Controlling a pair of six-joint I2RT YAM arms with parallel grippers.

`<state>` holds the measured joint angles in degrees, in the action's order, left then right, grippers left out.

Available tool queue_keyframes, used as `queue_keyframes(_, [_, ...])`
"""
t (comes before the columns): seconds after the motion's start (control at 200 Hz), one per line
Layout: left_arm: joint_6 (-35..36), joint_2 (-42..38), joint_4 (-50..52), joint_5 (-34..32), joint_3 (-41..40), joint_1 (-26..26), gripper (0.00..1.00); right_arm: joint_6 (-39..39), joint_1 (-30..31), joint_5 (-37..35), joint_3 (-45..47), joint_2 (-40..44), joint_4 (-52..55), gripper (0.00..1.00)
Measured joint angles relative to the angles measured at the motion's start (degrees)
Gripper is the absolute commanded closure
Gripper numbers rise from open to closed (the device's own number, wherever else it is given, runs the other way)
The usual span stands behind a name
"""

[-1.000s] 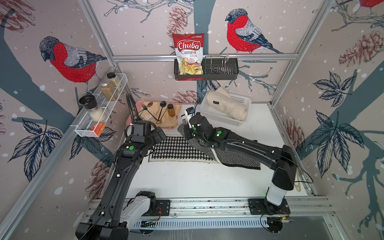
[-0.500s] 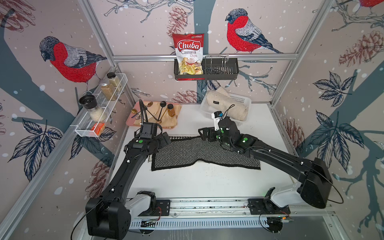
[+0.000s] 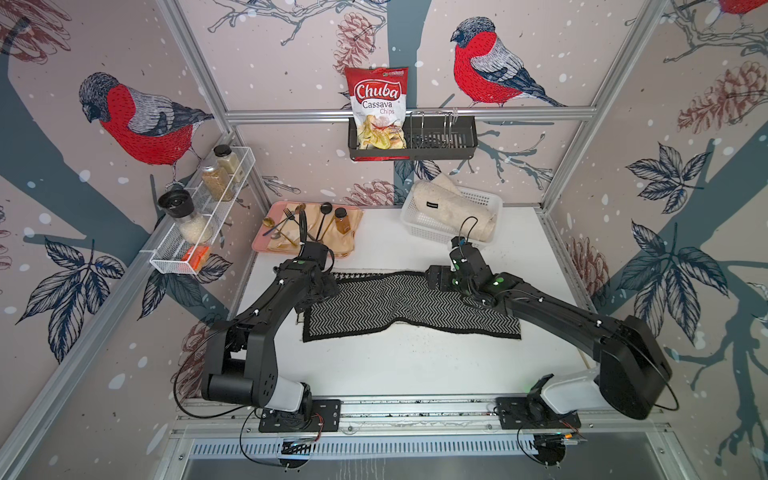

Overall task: Roll up the scarf and place it into the basket
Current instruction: Flatten out the scarf at the center of the board.

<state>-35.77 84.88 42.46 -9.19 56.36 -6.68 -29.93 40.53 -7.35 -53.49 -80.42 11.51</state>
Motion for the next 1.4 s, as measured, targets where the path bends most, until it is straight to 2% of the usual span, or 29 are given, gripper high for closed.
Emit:
queue_keyframes(0.14, [-0.5,3.91,0.04,-1.99,1.68,0.83,0.31,0.0,-2.4,0.22,2.16,0.81,-0.28,0.0])
queue_keyframes(0.23, [-1.44,3.23,-1.42,-1.29,0.68,0.83,0.32,0.09,-3.21,0.74,3.28,1.33,-0.35,0.0])
queue_keyframes(0.43, [-6.47,-5.88,-1.09,1.09,-8.72,0.85,0.35,0.28,-6.73,2.82,6.08,1.86,-1.16,0.0])
queue_keyframes(0.54, [-8.81,-7.34,-1.18,1.53,-11.72,0.85,0.4,0.94,-7.56,3.87,6.29,1.38,-2.29,0.0])
queue_keyframes(0.63, [-10.12,-6.49,-1.9,1.6,-13.11,0.85,0.56,1.38,-7.87,4.63,6.38,1.18,-2.64,0.0])
queue_keyframes(0.675, [-10.64,-5.42,-2.78,1.64,-13.7,0.85,0.6,1.53,-8.11,4.66,6.4,1.2,-2.67,0.0])
queue_keyframes(0.78, [-12.15,-3.41,-4.74,1.68,-15.45,0.85,1.0,1.53,-8.72,4.76,7.37,2.12,-2.91,0.0])
queue_keyframes(0.976, [-12.83,-3.82,-5.05,1.31,-14.75,0.83,1.0,1.53,-10.1,4.79,9.22,4.11,-2.93,0.0])
queue_keyframes(1.126, [-12.17,-6.8,-2.38,-1.68,-8.31,0.85,1.0,1.53,-10.56,4.92,9.4,4.17,-2.93,0.0])
queue_keyframes(1.256, [-10.25,-6.32,-0.92,-3.72,-3.04,0.9,1.0,1.53,-10.71,4.94,9.49,4.26,-2.95,0.0])
queue_keyframes(1.286, [-10.19,-5.66,-0.68,-4.24,-2.14,0.9,0.89,1.53,-10.78,4.94,9.57,4.35,-2.93,0.0])
queue_keyframes(1.341, [-9.03,-4.87,-0.33,-4.68,-1.77,0.9,0.52,1.55,-10.86,4.94,9.66,4.57,-2.93,0.0])
queue_keyframes(1.401, [-8.96,-4.81,-0.17,-4.66,-3.5,0.9,0.4,1.57,-10.97,4.94,9.92,4.98,-2.95,0.0])
